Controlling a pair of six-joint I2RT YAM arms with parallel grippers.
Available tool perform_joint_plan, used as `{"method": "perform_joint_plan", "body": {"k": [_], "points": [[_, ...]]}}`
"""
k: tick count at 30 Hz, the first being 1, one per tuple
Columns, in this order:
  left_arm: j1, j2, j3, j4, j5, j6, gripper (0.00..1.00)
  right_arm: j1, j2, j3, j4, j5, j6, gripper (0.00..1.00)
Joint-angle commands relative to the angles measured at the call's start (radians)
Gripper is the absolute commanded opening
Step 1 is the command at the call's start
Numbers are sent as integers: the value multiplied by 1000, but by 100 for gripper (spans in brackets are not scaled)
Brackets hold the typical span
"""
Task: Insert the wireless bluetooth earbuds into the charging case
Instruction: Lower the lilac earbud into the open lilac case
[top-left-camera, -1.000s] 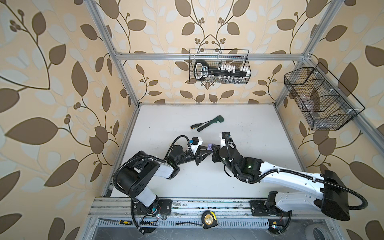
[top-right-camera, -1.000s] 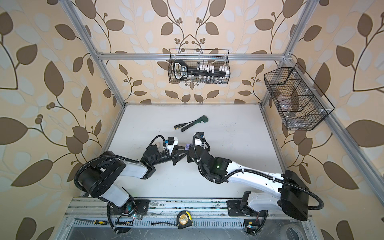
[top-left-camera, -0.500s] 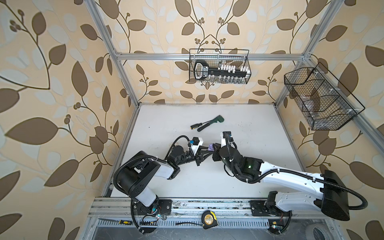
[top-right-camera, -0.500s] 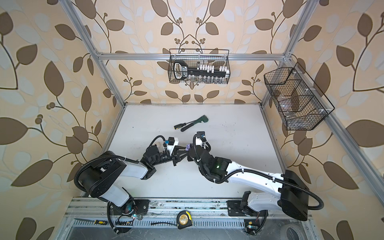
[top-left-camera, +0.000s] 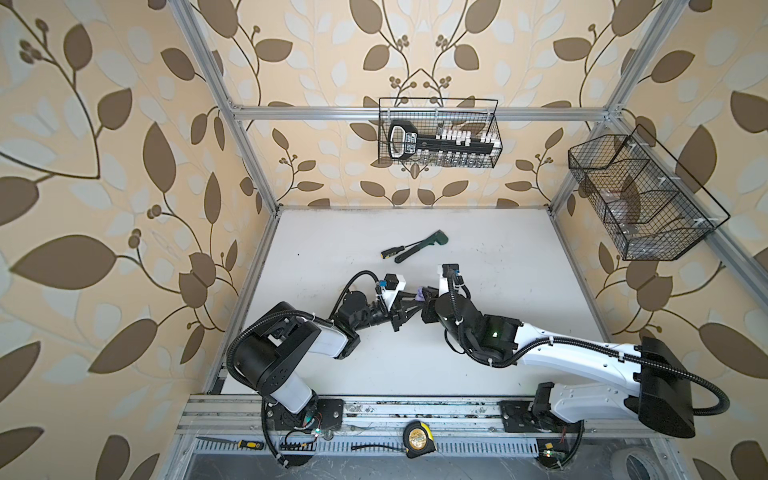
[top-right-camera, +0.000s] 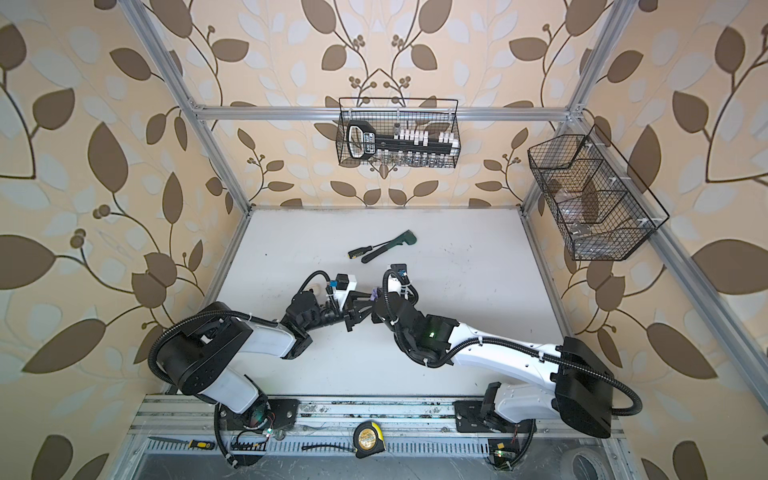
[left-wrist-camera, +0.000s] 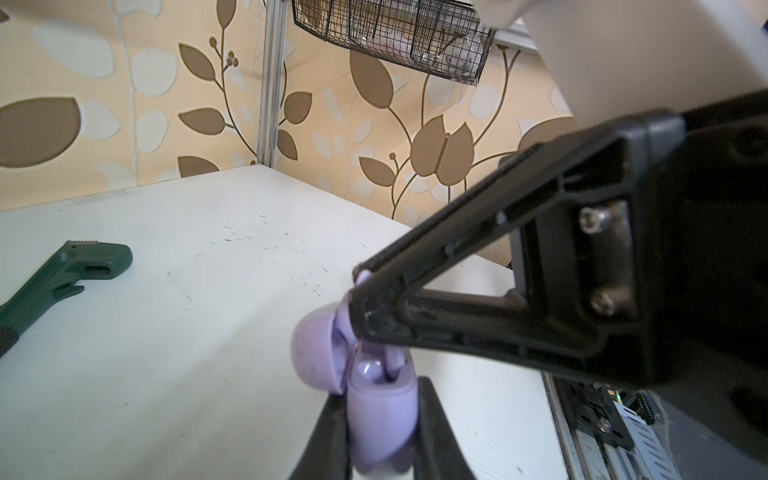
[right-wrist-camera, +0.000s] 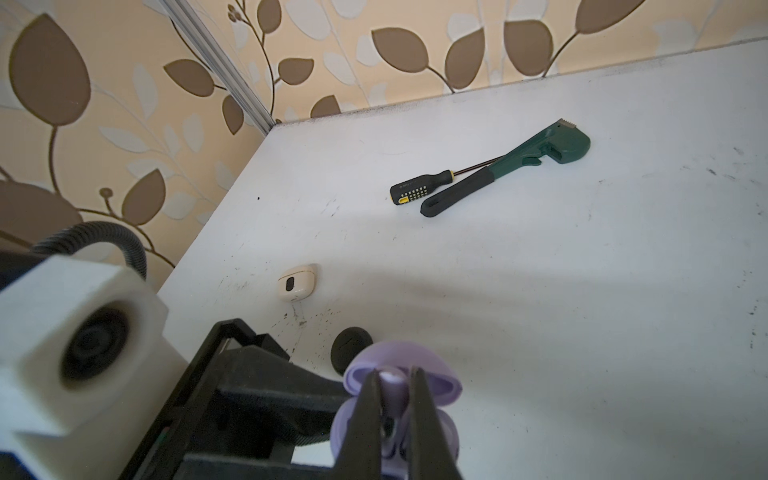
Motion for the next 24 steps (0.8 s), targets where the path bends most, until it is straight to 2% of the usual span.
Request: {"method": "perform_joint_plan", "body": {"k": [1,9,18,24], "points": [[-10,-17,13,84,1,-12,0,11,12,-11,15,9,19,8],[-11,-25,6,84,-5,-10,0,18,12,-13,3,18,23,8],[-11,-35,2,85,6,-9,0,27,-34,-29,39,-14,-20,32],[-11,-33,3,84,12,-6,0,27,-81,-31,38,-25,-49,37]]}}
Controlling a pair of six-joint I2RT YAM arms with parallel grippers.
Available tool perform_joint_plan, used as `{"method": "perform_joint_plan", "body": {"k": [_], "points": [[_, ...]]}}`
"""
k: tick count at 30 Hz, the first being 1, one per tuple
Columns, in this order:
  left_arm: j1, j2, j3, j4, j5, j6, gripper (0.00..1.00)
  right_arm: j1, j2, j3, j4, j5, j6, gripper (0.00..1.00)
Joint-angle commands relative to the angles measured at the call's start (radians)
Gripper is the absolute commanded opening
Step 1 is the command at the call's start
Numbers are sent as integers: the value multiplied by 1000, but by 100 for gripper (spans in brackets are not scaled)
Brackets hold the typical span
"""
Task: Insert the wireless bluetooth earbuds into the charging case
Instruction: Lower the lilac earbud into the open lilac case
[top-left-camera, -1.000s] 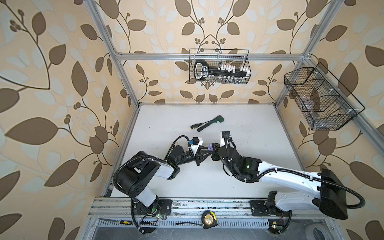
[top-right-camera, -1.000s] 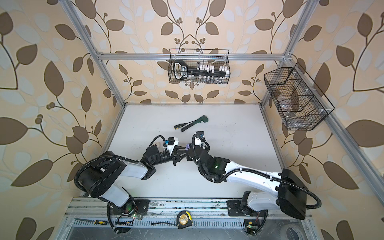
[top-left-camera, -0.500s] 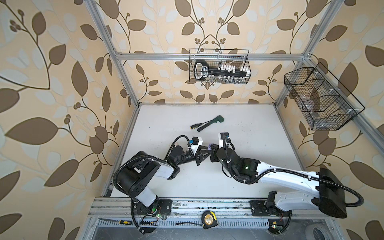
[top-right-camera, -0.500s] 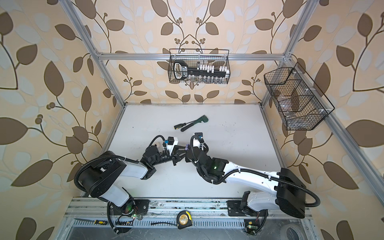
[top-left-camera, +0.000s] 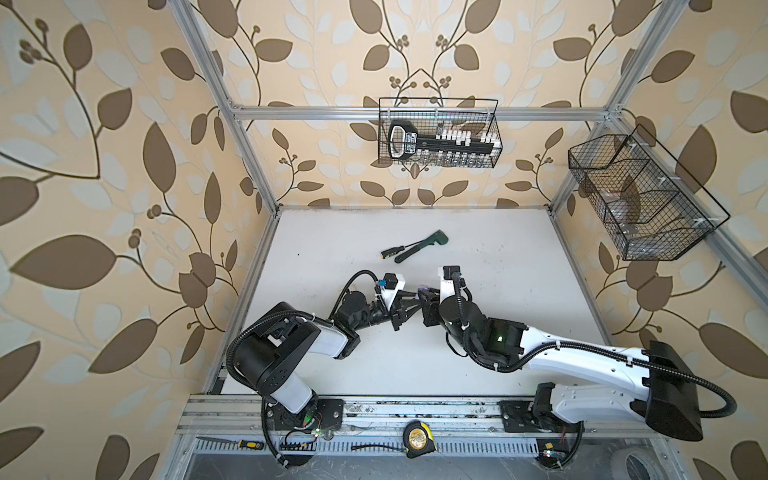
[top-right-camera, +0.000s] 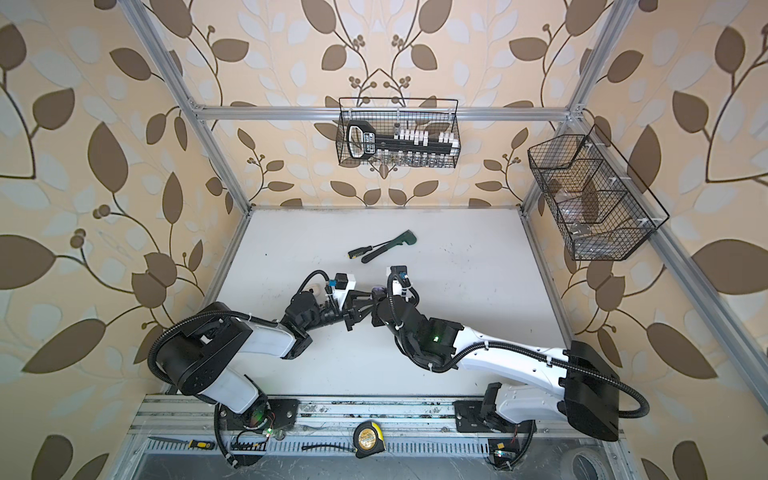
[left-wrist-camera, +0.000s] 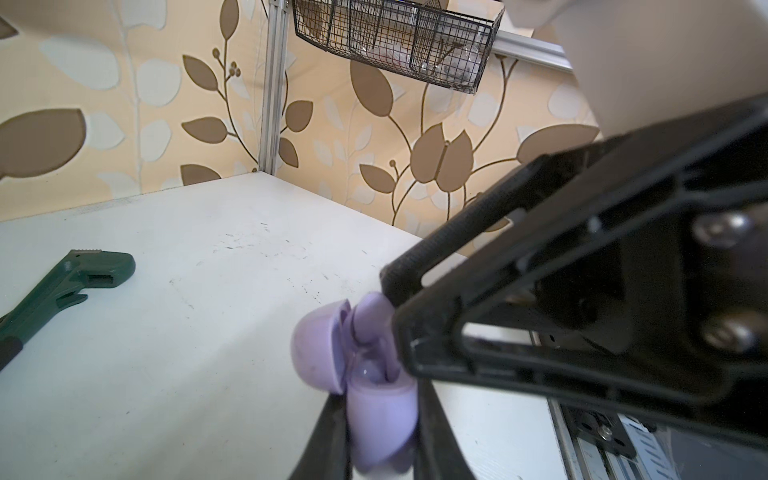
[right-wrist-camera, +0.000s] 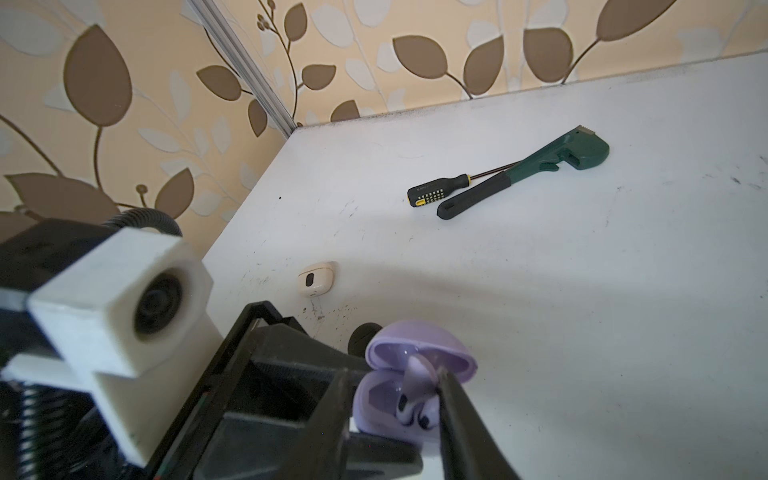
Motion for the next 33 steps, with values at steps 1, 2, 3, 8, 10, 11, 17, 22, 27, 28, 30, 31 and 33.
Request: {"method": "perform_joint_plan", "body": {"k": [1,2,3,8,10,11,17,22,27,28,30,31,33], "points": [[-11,-31,3,69,20,0,0,6,-32,-7,6,-7,-22,38],[-11,-31,3,68,21,0,0,7,-36,-5,0,-3,-23,39],[-11,-31,2,69,23,0,0,6,-38,-3,-4,-2,-23,40],[-12,-40,-2,69,33,4,0,2,-50,-2,-11,-2,-30,41],[-12,-45,-7,68,37,7,0,-2,-54,5,-30,0,-29,39],[-11,-48,-9,69,37,9,0,-5,-55,8,-40,4,-26,38],[-12,-65,-20,69,36,15,0,-27,-68,-4,-84,13,9,30],[-12,-67,-19,68,40,16,0,-31,-76,-21,-92,14,20,26],[-14,-73,-23,69,53,19,0,-41,-72,-22,-97,1,23,24],[-16,-75,-25,69,56,22,0,-41,-71,-20,-96,-2,21,24],[-17,-78,-26,68,58,23,0,-41,-67,-21,-93,-6,18,24],[-17,-79,-25,68,58,23,0,-41,-64,-19,-92,-7,18,24],[-19,-83,-27,68,62,23,0,-44,-58,-18,-95,-9,18,24]]}}
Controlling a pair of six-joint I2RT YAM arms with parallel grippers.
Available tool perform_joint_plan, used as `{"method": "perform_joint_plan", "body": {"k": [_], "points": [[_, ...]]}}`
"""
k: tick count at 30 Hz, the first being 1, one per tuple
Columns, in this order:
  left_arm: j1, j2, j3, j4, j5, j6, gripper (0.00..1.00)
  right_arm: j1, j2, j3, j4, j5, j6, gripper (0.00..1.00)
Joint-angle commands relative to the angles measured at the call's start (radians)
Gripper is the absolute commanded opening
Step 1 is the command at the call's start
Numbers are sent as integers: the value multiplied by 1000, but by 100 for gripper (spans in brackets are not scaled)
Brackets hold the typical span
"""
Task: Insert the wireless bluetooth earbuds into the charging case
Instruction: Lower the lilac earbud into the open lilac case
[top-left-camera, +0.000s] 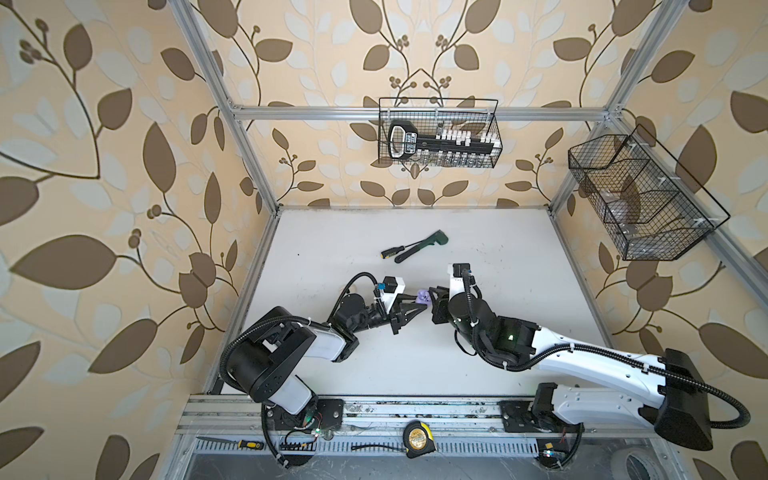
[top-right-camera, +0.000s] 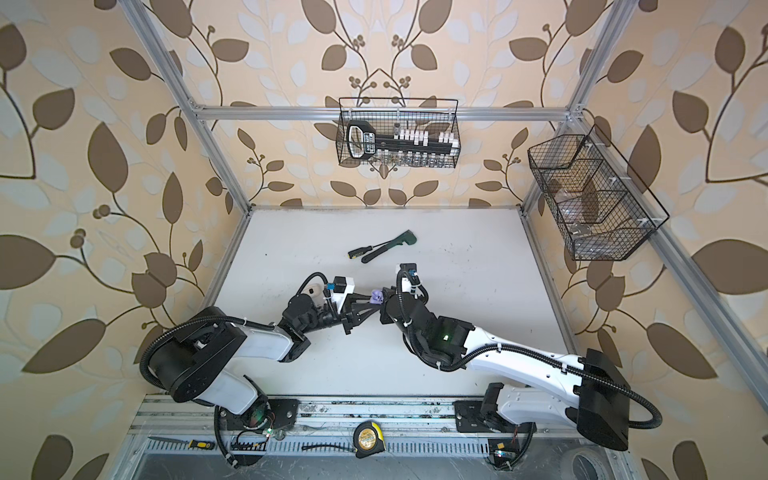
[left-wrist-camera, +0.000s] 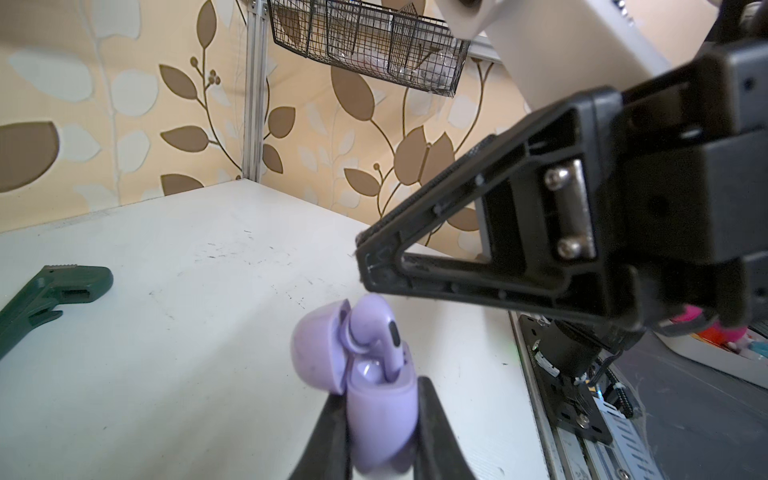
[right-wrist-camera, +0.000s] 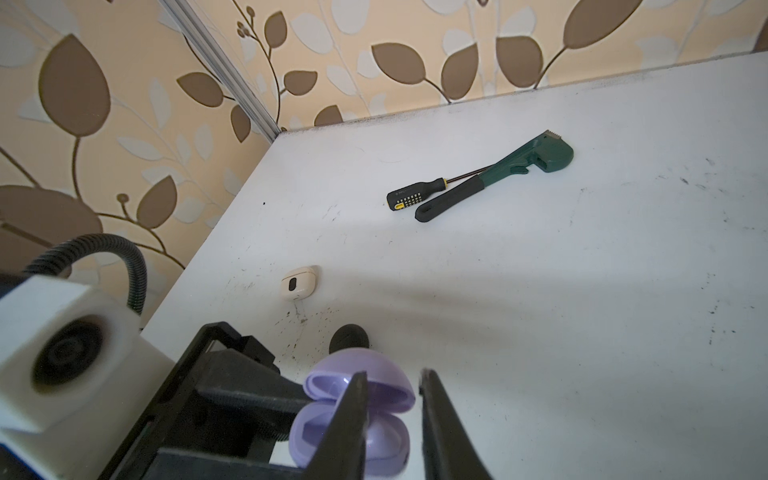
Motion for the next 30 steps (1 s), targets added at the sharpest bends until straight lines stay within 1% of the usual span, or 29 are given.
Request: {"method": "perform_joint_plan", "body": {"k": [1,6,10,19,26,30], "points": [[-7,-39,-5,66,38,16,0,-9,5,-12,-14,-7,9,24],[-9,-46,-8,66,43,21,0,-22,22,-7,-14,-27,10,22],[-10,-39,-4,66,50,21,0,-17,24,-5,13,-58,-13,21],[-11,-20,9,66,76,21,0,11,58,26,7,-60,-60,21],[-11,-30,5,67,104,22,0,49,54,33,3,-30,-108,23],[-11,-43,-2,67,107,28,0,56,34,30,-30,13,-105,23]]}}
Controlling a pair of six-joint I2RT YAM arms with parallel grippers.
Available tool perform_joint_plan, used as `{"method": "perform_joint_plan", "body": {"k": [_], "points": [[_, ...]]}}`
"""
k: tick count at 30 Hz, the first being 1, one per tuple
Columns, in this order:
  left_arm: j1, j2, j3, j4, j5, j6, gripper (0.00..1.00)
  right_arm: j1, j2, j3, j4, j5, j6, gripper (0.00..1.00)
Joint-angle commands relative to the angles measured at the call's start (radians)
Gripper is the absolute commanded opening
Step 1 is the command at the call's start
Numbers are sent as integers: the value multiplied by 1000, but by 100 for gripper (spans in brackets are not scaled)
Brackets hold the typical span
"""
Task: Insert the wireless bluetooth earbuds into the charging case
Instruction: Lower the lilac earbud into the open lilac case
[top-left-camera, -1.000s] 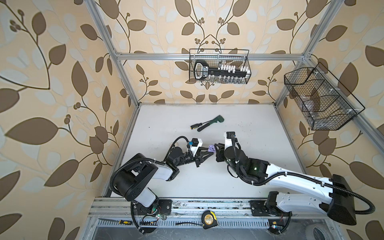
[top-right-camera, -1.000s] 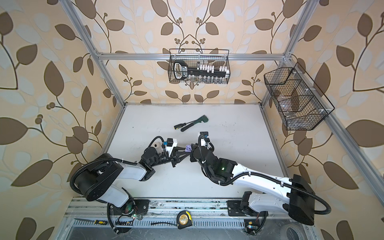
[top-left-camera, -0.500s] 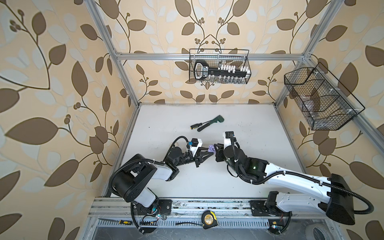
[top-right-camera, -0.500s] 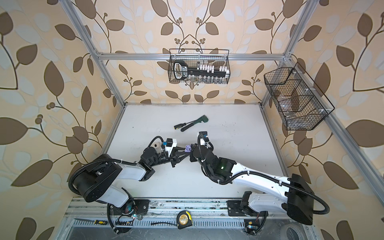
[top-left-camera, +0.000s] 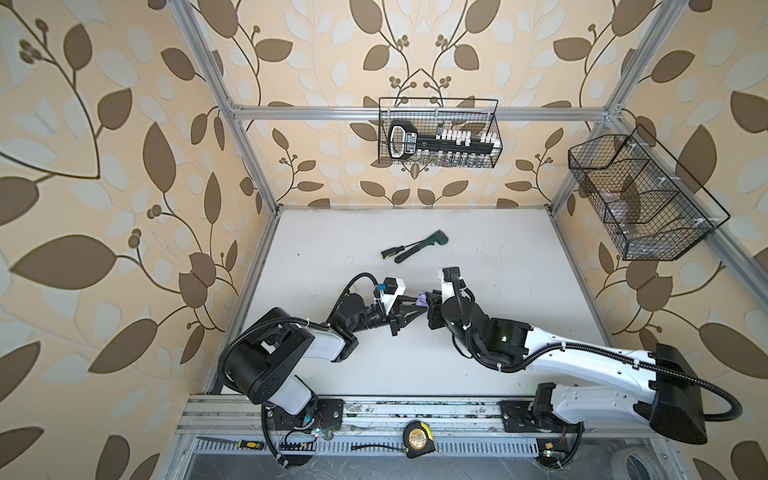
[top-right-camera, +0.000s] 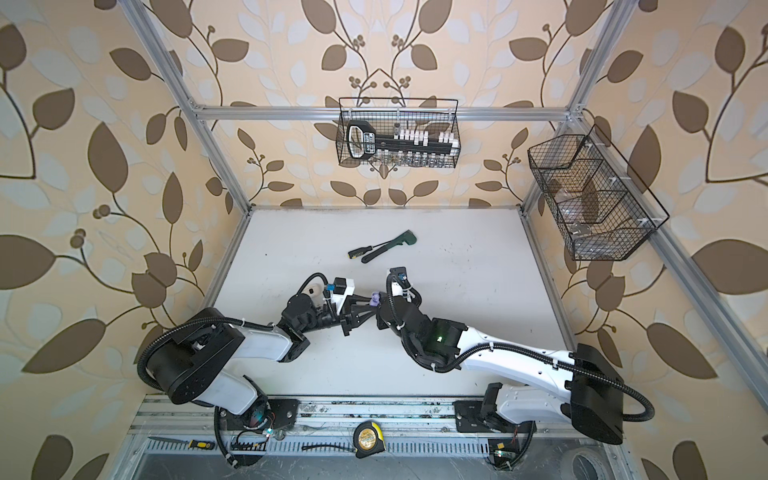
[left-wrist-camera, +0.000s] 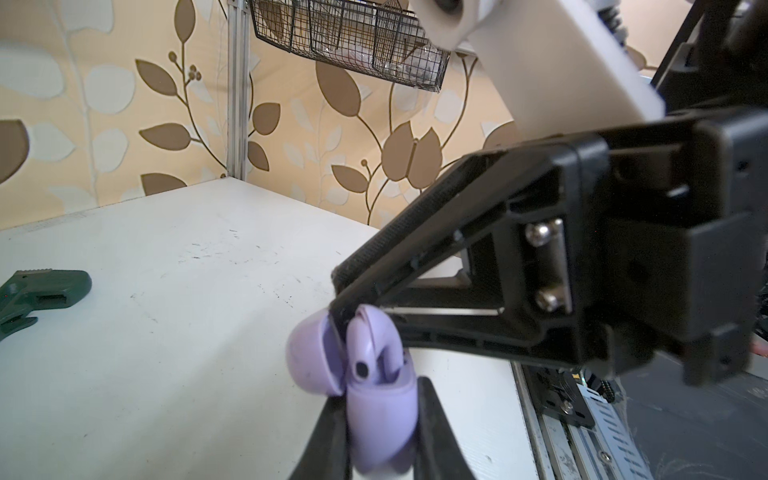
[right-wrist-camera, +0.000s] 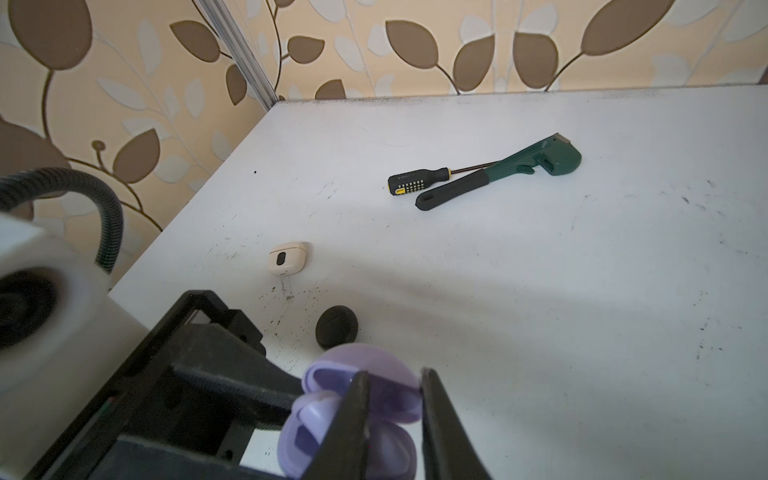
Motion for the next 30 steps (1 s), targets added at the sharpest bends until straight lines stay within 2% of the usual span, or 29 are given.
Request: {"method": "perform_joint_plan", "body": {"k": [1,11,17,23,30], "points": [[-11,-37,-6,78,59,27,0,18,-19,23,-33,8,-11,24],[-16,-66,-28,78,84,57,0,23,-158,-2,-68,22,-35,26],[-32,-76,-43,79,90,104,0,32,-153,-1,-42,-53,-39,25],[-36,-76,-55,78,75,111,0,62,-143,-25,-36,-57,-9,23],[-38,-130,-70,77,70,114,0,111,-165,-76,-39,-7,35,23]]}}
